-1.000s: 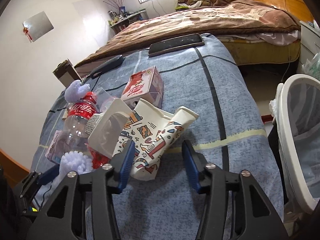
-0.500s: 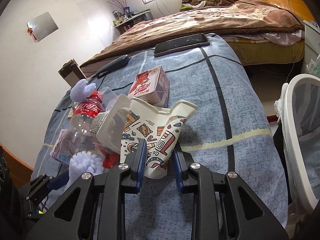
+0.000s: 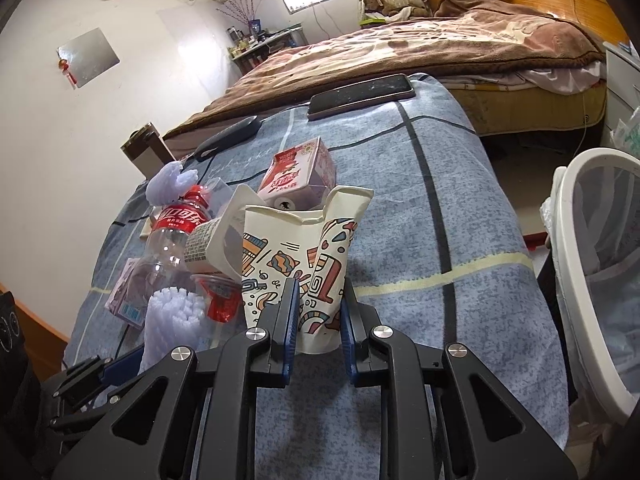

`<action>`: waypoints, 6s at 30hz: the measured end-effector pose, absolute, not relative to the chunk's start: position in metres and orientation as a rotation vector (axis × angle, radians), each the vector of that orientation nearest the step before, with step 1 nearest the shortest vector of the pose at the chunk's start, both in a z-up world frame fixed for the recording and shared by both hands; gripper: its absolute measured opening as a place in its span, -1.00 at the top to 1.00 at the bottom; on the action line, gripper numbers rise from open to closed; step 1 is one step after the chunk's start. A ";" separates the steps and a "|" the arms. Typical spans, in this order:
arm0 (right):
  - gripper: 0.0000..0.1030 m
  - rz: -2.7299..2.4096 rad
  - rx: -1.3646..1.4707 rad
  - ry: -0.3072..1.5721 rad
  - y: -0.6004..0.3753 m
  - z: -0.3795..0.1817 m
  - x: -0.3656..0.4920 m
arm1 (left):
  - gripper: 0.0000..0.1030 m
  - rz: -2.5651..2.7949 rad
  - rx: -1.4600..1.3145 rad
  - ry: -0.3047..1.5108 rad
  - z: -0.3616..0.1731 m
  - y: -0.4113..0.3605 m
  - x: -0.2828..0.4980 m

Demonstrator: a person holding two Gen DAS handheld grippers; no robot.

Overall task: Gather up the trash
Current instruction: 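Carry the paper cup and foam net over the wastebasket and release both, then move both open tools back over the bed, then grasp the white yogurt cup with the right tool while the left tool grasps the purple juice box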

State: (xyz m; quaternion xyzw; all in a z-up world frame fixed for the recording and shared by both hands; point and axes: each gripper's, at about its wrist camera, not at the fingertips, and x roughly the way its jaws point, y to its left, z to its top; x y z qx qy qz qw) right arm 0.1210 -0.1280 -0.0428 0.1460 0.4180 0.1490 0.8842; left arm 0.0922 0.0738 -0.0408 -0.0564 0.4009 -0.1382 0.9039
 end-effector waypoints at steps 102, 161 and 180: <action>0.31 -0.104 0.228 0.731 -0.311 -0.005 0.052 | -0.19 -0.493 0.017 0.756 0.009 -0.122 0.105; 0.10 0.456 0.141 0.788 -0.079 -0.022 0.128 | -0.37 0.096 -0.155 0.738 -0.032 0.184 0.109; 0.25 0.522 0.192 0.831 -0.067 -0.032 0.143 | -0.38 0.042 -0.125 0.807 -0.048 0.176 0.131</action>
